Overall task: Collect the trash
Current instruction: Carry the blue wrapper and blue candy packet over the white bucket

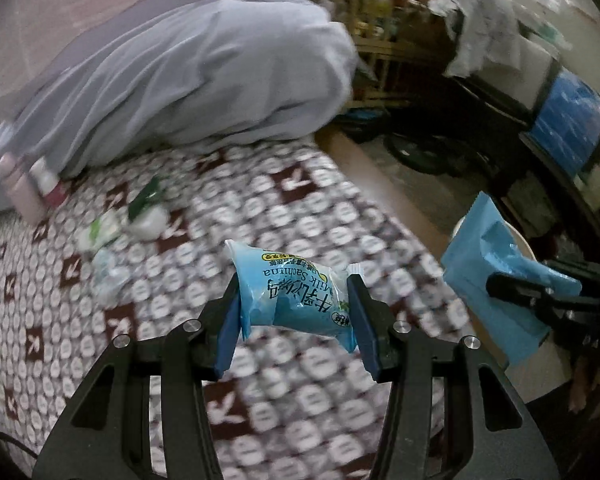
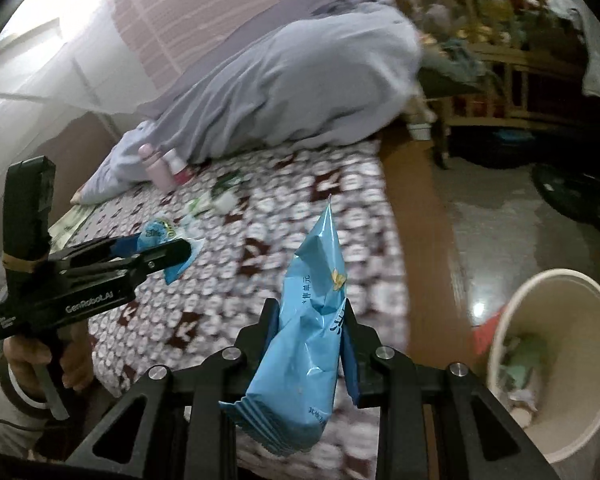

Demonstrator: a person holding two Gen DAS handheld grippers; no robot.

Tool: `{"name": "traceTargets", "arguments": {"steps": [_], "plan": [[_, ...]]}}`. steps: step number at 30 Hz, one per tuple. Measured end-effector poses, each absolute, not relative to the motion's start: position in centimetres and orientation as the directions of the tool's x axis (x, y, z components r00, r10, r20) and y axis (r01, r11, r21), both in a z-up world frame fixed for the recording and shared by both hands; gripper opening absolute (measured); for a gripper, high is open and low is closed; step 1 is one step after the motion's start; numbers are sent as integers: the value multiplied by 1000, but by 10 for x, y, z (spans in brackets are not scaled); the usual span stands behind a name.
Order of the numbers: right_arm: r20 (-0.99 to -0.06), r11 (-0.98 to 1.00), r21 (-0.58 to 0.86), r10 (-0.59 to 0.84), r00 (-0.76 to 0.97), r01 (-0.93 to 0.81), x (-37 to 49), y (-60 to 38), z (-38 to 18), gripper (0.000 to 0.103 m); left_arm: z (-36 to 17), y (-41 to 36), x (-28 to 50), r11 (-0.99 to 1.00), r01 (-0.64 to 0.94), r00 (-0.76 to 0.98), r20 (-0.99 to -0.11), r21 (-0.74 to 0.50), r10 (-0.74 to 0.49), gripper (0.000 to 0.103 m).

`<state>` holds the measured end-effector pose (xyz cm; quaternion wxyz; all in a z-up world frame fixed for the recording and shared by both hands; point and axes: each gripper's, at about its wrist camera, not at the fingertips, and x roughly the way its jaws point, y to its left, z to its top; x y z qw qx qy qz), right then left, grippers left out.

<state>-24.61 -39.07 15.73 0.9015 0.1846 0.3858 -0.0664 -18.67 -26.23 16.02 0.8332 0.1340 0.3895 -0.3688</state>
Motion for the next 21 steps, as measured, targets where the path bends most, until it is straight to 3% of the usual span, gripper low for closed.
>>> {"name": "traceTargets", "arguments": {"steps": [21], "plan": [[-745,812,252,-184,641,526,-347,-505,140,27,149,-412,-260,491,867,248,-780,-86,-575,48]]}}
